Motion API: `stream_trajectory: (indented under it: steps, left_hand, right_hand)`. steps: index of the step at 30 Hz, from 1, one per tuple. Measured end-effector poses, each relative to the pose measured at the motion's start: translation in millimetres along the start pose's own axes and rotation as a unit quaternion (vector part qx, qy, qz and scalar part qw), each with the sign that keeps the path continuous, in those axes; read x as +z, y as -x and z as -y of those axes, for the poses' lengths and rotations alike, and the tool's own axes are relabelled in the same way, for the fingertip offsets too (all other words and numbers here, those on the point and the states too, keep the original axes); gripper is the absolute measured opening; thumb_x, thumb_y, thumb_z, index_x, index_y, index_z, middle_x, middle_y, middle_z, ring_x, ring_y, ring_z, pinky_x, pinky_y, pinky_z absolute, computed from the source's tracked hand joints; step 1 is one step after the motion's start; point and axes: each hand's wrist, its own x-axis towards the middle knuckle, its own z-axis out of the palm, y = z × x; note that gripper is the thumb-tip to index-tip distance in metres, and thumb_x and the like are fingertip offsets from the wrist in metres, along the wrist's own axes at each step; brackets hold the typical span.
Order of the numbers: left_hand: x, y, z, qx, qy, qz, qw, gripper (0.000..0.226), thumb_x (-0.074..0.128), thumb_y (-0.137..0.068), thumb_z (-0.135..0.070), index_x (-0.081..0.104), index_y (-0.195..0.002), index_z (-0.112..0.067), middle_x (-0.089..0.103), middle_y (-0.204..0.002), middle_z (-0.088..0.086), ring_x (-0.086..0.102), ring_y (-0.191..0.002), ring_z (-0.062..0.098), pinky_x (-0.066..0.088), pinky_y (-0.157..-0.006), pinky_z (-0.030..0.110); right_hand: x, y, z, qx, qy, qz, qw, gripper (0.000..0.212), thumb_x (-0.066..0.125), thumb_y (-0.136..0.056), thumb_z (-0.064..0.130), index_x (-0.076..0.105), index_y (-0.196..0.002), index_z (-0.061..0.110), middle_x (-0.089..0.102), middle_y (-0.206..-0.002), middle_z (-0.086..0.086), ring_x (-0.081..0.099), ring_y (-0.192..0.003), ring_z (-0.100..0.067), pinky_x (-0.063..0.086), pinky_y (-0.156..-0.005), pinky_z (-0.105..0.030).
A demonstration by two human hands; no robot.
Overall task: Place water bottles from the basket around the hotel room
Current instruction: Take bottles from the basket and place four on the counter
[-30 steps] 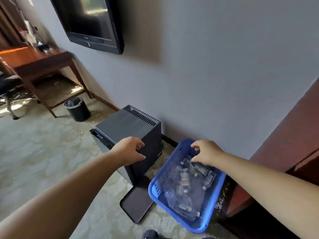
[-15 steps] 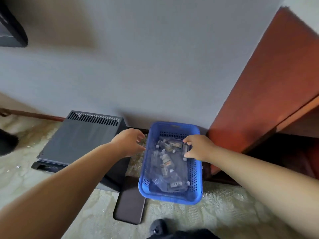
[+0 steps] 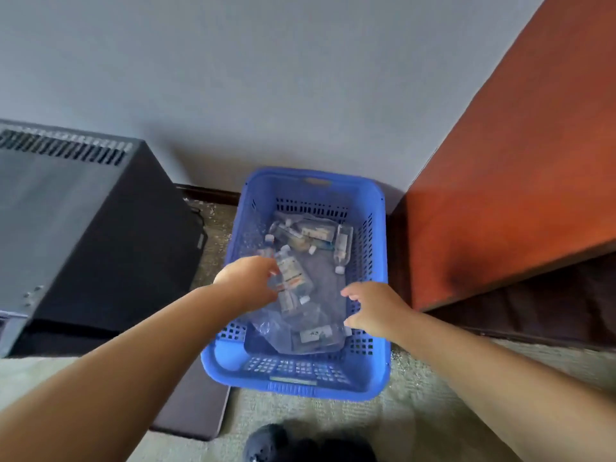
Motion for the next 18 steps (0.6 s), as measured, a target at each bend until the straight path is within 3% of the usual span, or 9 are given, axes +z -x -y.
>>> stream_trajectory:
  steps: [2, 4, 6, 9, 13, 18]
  left_hand:
    - [72.8, -50.6, 16.1, 0.006, -0.031, 0.055, 0.998, 0.046, 0.065, -0.078, -0.025, 0.056, -0.123, -0.027, 0.06, -0.126, -0.002, 0.056, -0.117, 0.021, 0.046, -0.098, 0.034]
    - [142.8, -96.9, 29.5, 0.031, -0.096, 0.109, 0.989, 0.045, 0.062, -0.079, -0.023, 0.054, -0.124, -0.026, 0.057, -0.13, 0.002, 0.054, -0.12, 0.024, 0.046, -0.098, 0.035]
    - [197.7, -143.3, 40.2, 0.058, -0.17, 0.116, 0.977, 0.045, 0.061, -0.08, -0.022, 0.053, -0.124, -0.022, 0.056, -0.13, 0.006, 0.054, -0.12, 0.027, 0.047, -0.096, 0.038]
    - [261.7, -198.9, 43.3, 0.092, -0.22, 0.124, 0.963, 0.046, 0.062, -0.08, -0.02, 0.053, -0.125, -0.016, 0.057, -0.129, 0.01, 0.055, -0.118, 0.03, 0.048, -0.097, 0.041]
    - [329.3, -229.5, 37.2, 0.116, -0.205, 0.173, 0.956, 0.049, 0.069, -0.078, -0.026, 0.056, -0.123, -0.014, 0.061, -0.123, 0.009, 0.058, -0.112, 0.029, 0.048, -0.094, 0.038]
    - [366.0, -233.4, 49.4, 0.128, -0.139, 0.131, 0.973, 0.044, 0.067, -0.077, -0.04, 0.06, -0.115, -0.019, 0.066, -0.113, 0.007, 0.062, -0.102, 0.027, 0.049, -0.084, 0.033]
  right_hand:
    - [55.4, -52.7, -33.4, 0.017, 0.029, 0.025, 0.999, 0.058, 0.068, -0.082, 0.018, 0.047, -0.136, 0.017, 0.052, -0.138, -0.008, 0.047, -0.128, -0.024, 0.041, -0.102, -0.032]
    - [107.1, -100.9, -60.6, 0.031, 0.071, 0.046, 0.996, 0.049, 0.065, -0.083, 0.017, 0.052, -0.131, 0.015, 0.059, -0.127, -0.01, 0.055, -0.117, -0.028, 0.047, -0.093, -0.032]
    - [149.7, -149.4, -83.5, 0.033, 0.116, 0.059, 0.991, 0.041, 0.061, -0.084, 0.015, 0.056, -0.124, 0.012, 0.063, -0.119, -0.012, 0.06, -0.108, -0.03, 0.052, -0.086, -0.033]
    - [191.5, -211.9, -109.4, 0.016, 0.179, 0.067, 0.981, 0.038, 0.057, -0.087, 0.012, 0.053, -0.124, 0.009, 0.059, -0.123, -0.013, 0.058, -0.111, -0.033, 0.051, -0.091, -0.038]
    - [228.7, -258.6, -131.3, -0.005, 0.205, 0.061, 0.977, 0.041, 0.061, -0.087, 0.015, 0.053, -0.127, 0.012, 0.057, -0.128, -0.013, 0.054, -0.118, -0.031, 0.047, -0.095, -0.036]
    - [260.3, -271.7, -140.2, 0.008, 0.219, 0.08, 0.972, 0.04, 0.071, -0.079, 0.022, 0.06, -0.117, 0.015, 0.062, -0.12, -0.009, 0.059, -0.11, -0.029, 0.049, -0.09, -0.038]
